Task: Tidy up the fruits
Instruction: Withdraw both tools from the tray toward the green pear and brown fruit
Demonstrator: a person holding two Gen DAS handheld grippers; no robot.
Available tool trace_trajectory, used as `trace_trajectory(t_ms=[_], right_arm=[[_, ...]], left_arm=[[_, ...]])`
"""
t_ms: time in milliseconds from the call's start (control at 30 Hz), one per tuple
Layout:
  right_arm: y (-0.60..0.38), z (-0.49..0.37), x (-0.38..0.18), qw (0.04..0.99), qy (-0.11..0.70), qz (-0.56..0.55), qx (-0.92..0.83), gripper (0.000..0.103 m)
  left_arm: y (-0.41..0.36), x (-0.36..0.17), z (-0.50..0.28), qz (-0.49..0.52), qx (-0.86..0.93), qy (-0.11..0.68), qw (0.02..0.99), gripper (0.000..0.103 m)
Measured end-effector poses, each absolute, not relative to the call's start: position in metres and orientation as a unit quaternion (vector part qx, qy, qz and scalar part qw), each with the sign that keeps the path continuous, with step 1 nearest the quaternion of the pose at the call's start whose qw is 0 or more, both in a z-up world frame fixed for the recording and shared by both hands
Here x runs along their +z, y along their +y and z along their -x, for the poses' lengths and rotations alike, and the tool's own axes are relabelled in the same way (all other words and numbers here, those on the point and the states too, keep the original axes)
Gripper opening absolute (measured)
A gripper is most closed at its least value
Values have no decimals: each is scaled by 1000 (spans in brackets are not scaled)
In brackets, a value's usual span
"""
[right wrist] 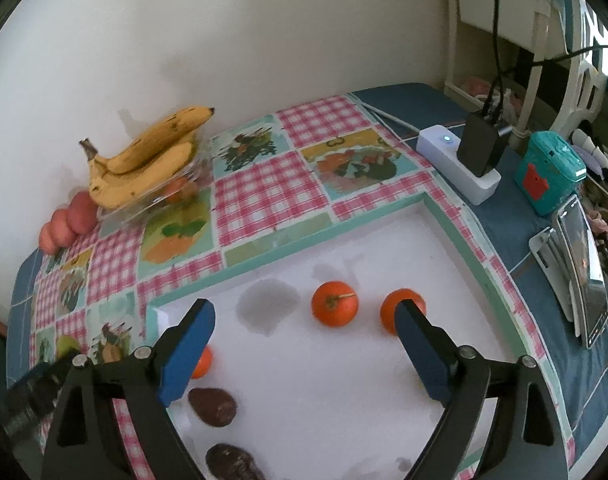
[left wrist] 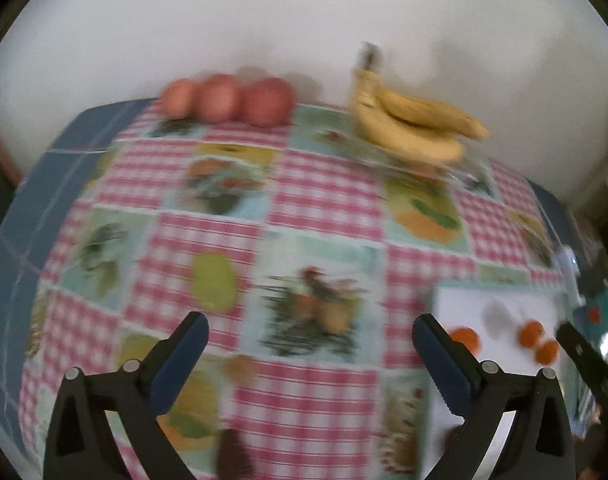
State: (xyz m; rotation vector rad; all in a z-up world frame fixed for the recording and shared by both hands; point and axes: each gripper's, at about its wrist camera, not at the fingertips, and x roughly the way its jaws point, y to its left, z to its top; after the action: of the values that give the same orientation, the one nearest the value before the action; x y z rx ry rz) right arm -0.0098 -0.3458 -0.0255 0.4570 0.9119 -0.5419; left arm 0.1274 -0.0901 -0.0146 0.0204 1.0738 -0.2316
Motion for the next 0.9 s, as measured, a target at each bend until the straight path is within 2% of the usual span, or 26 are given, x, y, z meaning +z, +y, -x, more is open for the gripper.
trace_trajectory(t_ms=[467, 900], right_arm=[[-263, -6, -4, 864, 439, -170, -178, 92], [-205, -14, -17, 857, 480, -160, -95, 92]], left_arm=[[16, 13, -128, 34, -34, 483, 874, 103], [36, 9, -110, 56, -23, 487, 871, 103]])
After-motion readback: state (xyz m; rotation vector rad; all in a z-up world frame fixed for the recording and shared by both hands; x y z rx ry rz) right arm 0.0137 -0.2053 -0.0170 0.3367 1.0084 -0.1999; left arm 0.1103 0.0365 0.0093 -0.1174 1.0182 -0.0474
